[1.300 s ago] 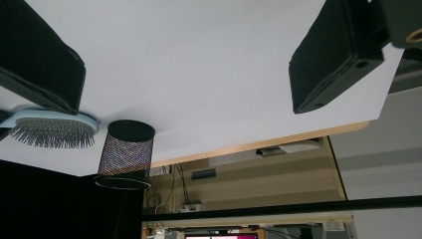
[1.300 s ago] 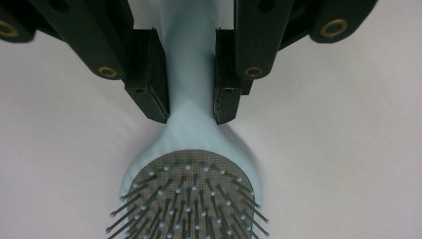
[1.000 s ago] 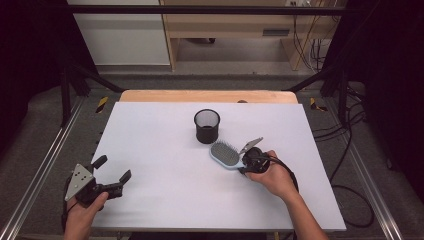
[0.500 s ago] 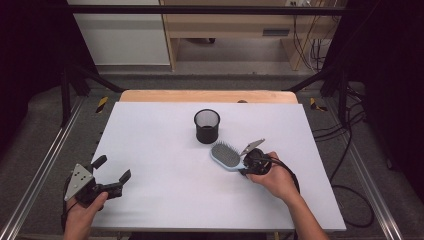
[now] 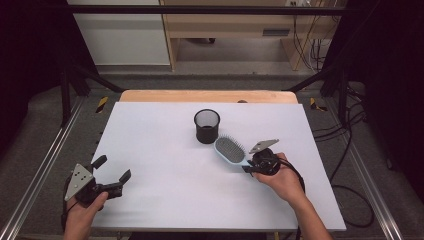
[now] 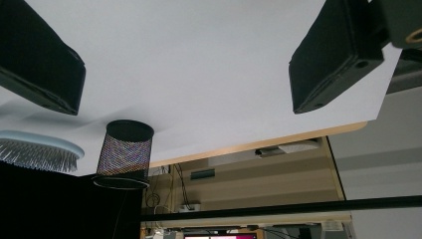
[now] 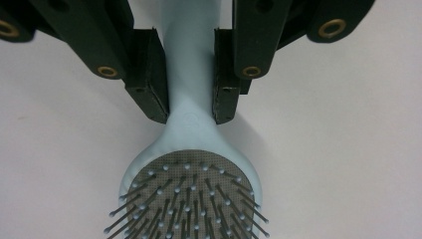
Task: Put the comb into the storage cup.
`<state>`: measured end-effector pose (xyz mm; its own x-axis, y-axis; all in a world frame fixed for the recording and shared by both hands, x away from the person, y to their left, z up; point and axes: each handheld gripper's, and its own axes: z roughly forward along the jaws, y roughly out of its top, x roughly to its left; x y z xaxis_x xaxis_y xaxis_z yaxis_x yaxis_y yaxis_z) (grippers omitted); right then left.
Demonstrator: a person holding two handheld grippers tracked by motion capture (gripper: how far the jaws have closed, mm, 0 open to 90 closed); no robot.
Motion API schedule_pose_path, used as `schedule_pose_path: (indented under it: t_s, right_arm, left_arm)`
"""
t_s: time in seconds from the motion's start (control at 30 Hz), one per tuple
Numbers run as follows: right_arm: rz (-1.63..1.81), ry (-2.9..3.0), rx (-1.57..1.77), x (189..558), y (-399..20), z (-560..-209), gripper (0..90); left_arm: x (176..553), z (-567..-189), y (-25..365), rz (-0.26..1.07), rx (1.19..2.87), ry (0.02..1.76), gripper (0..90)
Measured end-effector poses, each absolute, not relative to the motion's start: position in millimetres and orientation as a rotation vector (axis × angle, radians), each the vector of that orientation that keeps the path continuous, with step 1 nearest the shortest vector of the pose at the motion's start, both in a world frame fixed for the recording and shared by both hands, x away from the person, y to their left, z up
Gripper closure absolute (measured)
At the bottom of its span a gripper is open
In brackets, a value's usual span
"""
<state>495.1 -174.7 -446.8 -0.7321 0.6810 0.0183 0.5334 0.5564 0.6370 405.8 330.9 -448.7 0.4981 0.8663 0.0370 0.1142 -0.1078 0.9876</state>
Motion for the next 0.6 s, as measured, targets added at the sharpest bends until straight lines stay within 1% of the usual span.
schedule_pose_path:
  t_s: [0.43,0.6]
  right_arm:
    - [1.16,2.433,1.056,487,-190,-429,69.7]
    - [1.192,2.415,1.052,484,-191,-421,69.7]
  left_arm:
    - [406,-449,331,0.799,1.567,0.873,1.3]
    - [406,-449,331,0.799,1.568,0.873,1.3]
